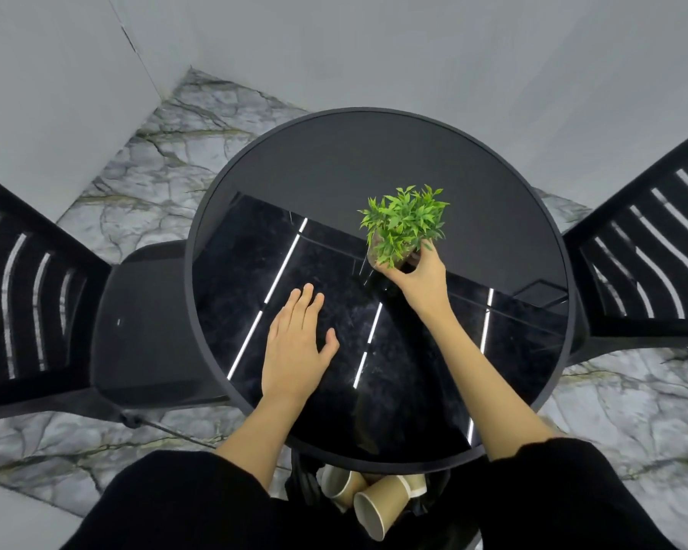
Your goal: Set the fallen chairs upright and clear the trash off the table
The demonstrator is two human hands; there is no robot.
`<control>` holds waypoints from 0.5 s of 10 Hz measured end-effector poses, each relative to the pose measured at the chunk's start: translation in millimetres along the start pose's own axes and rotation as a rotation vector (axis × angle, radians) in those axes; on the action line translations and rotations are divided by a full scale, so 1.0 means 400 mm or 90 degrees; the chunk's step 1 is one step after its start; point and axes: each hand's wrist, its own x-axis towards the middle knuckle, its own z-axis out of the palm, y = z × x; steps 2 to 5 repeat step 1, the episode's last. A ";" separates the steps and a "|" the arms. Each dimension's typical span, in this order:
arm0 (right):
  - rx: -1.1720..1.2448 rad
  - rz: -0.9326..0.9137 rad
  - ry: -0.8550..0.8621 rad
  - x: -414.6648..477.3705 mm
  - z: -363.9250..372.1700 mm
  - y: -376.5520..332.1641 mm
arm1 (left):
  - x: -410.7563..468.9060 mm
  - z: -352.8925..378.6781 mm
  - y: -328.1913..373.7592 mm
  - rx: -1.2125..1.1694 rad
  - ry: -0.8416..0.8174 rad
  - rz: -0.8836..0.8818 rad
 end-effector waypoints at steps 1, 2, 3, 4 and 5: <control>0.007 0.024 -0.009 -0.031 -0.013 0.013 | -0.009 -0.003 0.004 -0.015 -0.009 -0.016; 0.007 0.024 -0.009 -0.031 -0.013 0.013 | -0.009 -0.003 0.004 -0.015 -0.009 -0.016; 0.007 0.024 -0.009 -0.031 -0.013 0.013 | -0.009 -0.003 0.004 -0.015 -0.009 -0.016; 0.007 0.024 -0.009 -0.031 -0.013 0.013 | -0.009 -0.003 0.004 -0.015 -0.009 -0.016; 0.007 0.024 -0.009 -0.031 -0.013 0.013 | -0.009 -0.003 0.004 -0.015 -0.009 -0.016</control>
